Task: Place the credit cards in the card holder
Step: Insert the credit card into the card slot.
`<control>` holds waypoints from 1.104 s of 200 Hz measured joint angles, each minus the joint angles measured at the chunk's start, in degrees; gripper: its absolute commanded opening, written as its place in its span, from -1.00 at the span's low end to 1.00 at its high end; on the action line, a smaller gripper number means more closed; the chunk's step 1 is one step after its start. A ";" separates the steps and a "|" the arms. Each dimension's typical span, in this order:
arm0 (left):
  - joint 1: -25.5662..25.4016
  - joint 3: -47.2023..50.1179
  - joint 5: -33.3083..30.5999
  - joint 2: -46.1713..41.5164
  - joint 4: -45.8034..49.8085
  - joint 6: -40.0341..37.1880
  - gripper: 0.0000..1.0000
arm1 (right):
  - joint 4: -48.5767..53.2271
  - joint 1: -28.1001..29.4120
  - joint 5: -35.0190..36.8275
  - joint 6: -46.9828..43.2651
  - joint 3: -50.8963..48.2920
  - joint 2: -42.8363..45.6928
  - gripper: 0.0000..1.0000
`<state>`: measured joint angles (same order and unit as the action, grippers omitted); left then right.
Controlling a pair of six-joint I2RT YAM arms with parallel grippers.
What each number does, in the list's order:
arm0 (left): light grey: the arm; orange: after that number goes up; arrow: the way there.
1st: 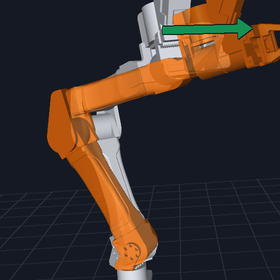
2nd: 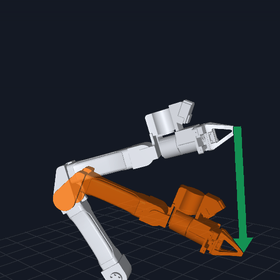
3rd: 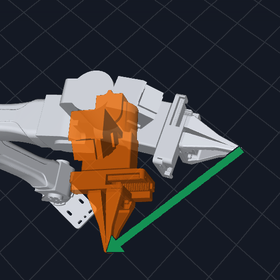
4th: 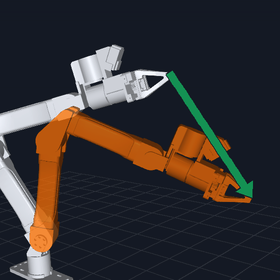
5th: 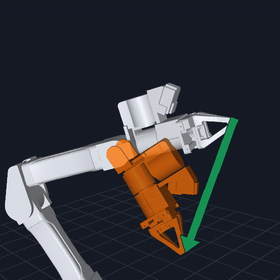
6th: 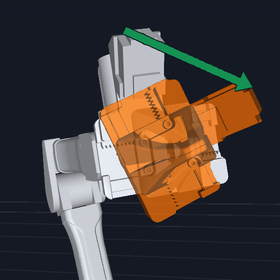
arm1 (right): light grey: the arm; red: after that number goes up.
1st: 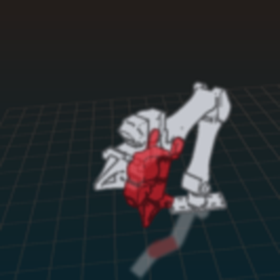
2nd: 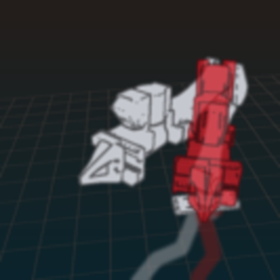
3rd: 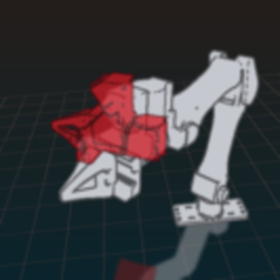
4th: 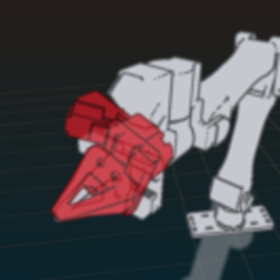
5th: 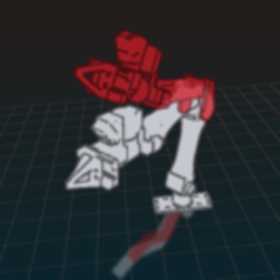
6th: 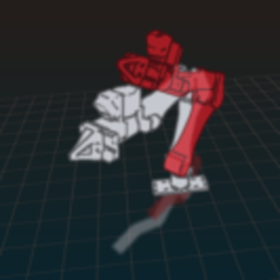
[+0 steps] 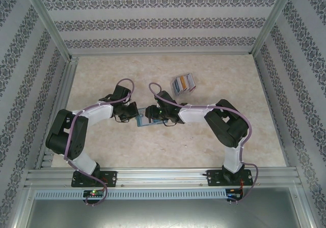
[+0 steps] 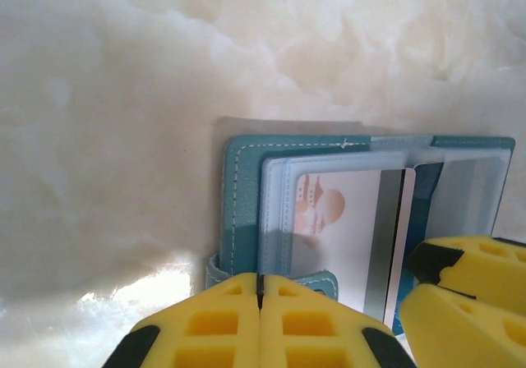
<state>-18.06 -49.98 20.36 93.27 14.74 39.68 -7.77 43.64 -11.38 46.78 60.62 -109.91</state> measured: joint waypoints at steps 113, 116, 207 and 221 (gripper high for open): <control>-0.20 -0.20 0.52 -3.85 1.05 -2.36 0.02 | 3.52 -1.46 0.07 -1.70 -0.52 4.37 -0.13; -0.28 -0.24 0.44 -3.85 1.14 -2.64 0.03 | 3.50 -1.55 0.13 -1.68 -0.72 4.61 -0.13; -7.96 -9.55 -11.02 0.87 11.52 -7.93 0.11 | 3.17 -2.67 2.99 -1.66 -5.11 10.56 -0.11; -9.18 -11.63 -13.29 2.82 13.57 -8.87 0.12 | 3.04 -2.67 3.02 -1.66 -5.60 10.56 -0.11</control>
<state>-27.24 -61.60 7.07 96.09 28.32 30.81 -4.73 40.97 -8.36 45.12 55.02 -99.35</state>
